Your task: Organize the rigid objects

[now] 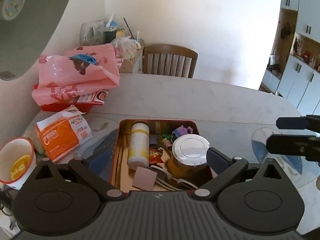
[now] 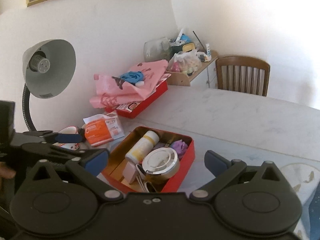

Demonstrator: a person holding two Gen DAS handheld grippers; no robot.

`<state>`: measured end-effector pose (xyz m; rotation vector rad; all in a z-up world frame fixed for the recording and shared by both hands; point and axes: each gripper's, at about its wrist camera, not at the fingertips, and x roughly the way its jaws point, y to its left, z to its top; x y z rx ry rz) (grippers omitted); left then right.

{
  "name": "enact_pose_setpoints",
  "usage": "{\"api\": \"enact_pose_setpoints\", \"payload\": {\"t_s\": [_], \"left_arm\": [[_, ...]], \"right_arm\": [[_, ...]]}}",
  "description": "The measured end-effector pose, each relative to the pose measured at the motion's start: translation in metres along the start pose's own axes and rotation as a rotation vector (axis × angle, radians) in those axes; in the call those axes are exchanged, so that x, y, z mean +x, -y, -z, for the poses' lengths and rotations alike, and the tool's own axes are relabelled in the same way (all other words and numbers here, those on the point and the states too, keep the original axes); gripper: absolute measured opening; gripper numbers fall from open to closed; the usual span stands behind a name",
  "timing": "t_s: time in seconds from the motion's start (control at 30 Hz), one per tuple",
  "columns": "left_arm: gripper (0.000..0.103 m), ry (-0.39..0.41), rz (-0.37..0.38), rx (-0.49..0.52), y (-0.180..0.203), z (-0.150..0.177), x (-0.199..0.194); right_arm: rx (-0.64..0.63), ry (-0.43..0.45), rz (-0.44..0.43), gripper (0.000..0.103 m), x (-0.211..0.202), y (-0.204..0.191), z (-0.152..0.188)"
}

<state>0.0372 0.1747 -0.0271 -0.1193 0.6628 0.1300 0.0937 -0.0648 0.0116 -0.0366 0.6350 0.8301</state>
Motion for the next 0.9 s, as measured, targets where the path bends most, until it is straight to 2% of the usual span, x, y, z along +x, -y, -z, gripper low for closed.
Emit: {"api": "enact_pose_setpoints", "payload": {"t_s": [0.1,0.2,0.43,0.9], "left_arm": [[0.103,0.007,-0.007,0.012,0.005,0.004,-0.008],[0.103,-0.005,-0.001,-0.018,0.005,0.006,-0.011],[0.103,0.002,0.0,-0.026,0.01,0.008,-0.017],[0.103,-0.02,0.029,-0.036,0.017,0.013,-0.014]], "right_arm": [[-0.004,0.0,0.007,0.103,-0.003,-0.003,0.005],[-0.011,-0.001,0.017,0.103,-0.003,-0.006,0.01],[-0.01,0.004,0.092,0.103,-0.003,-0.009,0.023],[0.019,-0.016,0.109,0.103,-0.007,-0.004,0.03]]}}
